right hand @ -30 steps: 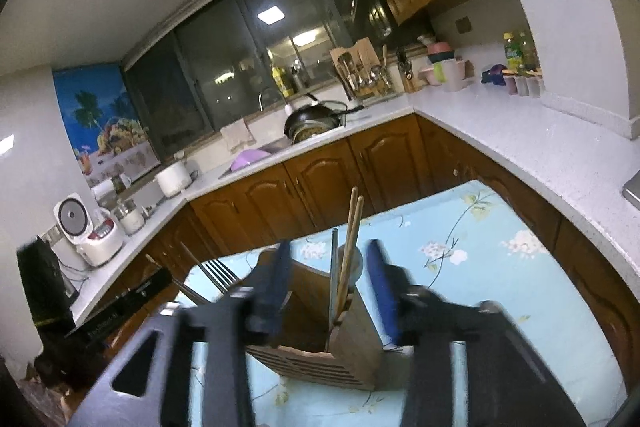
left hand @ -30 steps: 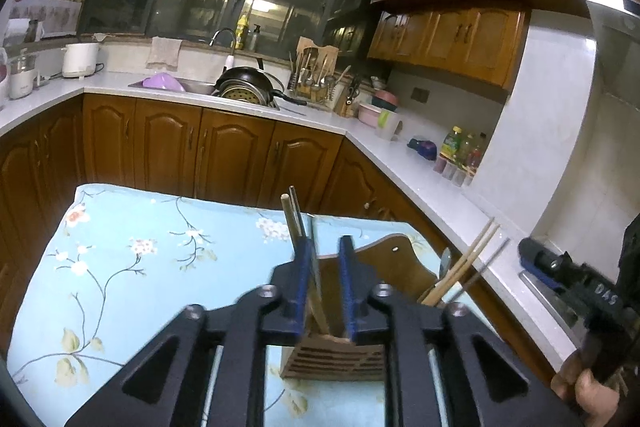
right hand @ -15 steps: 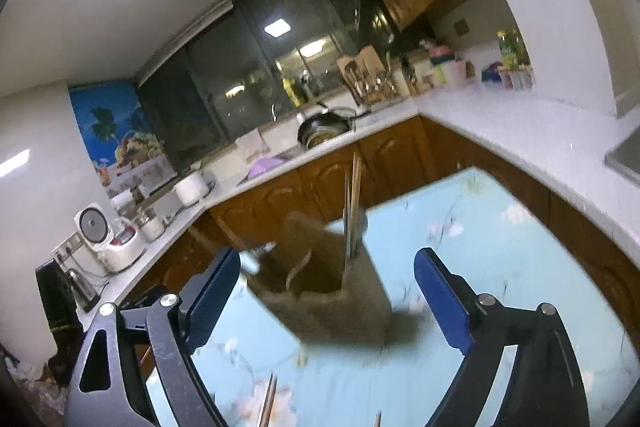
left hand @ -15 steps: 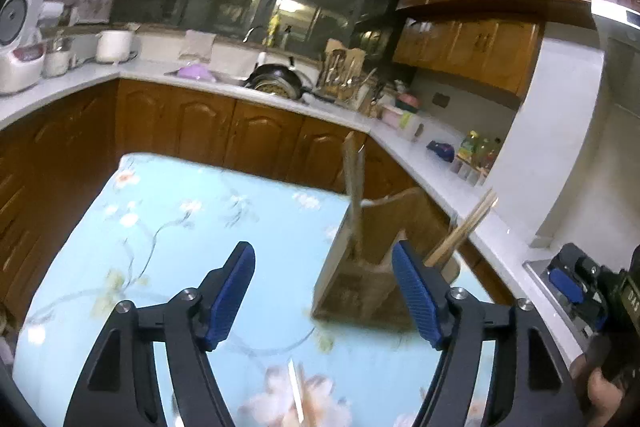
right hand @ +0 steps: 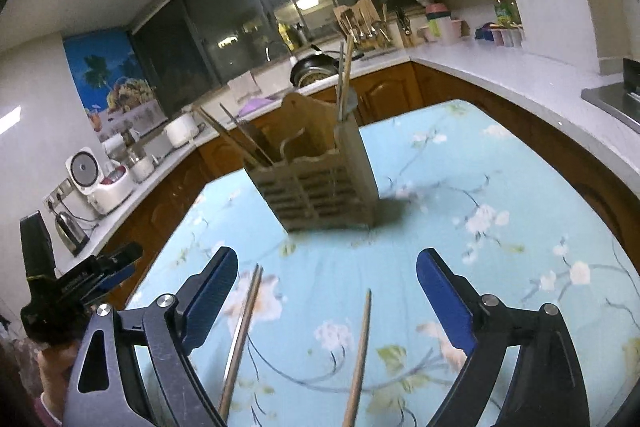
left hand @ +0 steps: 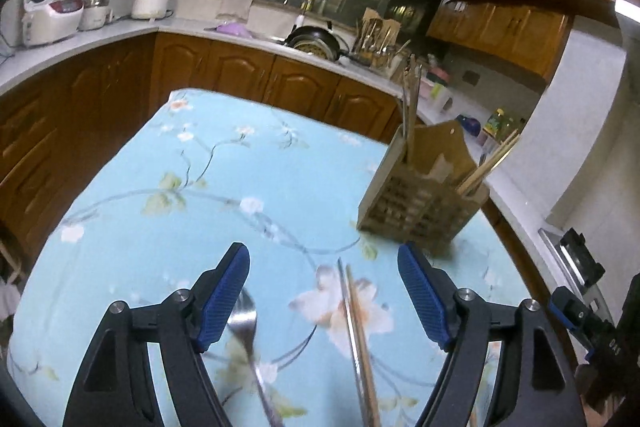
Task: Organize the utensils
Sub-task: 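Move both open tools back down to the remaining utensils, then grasp a wooden chopstick with the left tool while the right tool grasps another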
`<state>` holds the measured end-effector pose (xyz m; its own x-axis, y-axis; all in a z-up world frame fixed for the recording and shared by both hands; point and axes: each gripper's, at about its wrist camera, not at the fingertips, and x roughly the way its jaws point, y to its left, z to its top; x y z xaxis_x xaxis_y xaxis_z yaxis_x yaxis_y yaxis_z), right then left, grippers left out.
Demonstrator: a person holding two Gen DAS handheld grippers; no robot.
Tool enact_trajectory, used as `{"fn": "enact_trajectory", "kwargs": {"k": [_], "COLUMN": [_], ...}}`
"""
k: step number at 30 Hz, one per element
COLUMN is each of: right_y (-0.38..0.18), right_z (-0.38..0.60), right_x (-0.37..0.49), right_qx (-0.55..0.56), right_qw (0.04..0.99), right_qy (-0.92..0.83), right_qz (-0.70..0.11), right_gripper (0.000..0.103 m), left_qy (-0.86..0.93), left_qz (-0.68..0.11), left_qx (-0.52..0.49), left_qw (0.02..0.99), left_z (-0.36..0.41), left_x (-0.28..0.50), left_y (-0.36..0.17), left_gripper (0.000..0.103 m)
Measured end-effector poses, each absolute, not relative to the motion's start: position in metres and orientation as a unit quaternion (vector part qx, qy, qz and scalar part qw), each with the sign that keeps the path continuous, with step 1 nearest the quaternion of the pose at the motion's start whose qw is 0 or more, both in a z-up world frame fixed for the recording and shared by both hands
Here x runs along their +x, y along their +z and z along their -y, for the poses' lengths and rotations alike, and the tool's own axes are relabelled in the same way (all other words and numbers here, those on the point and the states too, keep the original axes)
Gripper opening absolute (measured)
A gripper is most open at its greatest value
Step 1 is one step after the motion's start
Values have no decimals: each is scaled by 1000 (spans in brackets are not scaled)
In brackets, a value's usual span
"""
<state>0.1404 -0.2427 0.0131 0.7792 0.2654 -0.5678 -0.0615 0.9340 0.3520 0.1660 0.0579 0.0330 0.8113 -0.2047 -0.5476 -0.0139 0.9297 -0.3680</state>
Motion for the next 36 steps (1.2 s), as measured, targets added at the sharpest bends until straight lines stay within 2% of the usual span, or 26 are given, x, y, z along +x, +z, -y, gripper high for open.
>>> {"fn": "enact_trajectory", "kwargs": {"k": [12,31,35,36], "right_y": [-13,-31,-37,-40], "right_z": [237,225,221,220], "right_x": [123,135,144,146], "right_qx": [150,114,99,98], "right_qw": [919,911,905,903], "right_qy": [79,73,76,76], "right_qz": [-357,-389,-406,-412], "right_gripper": [92,91,69,67], "left_qy": [-47,-52,-62,-63], "left_qz": [-350,-391,-394,-395], "left_qx": [-173,-148,-136,-130], "left_qw": [919,907,907,907], "left_z": [-47,-42,-34,-32], "left_x": [140,164,176,180], "left_y": [23,17,19,19], "left_gripper": [76,75,74,73]}}
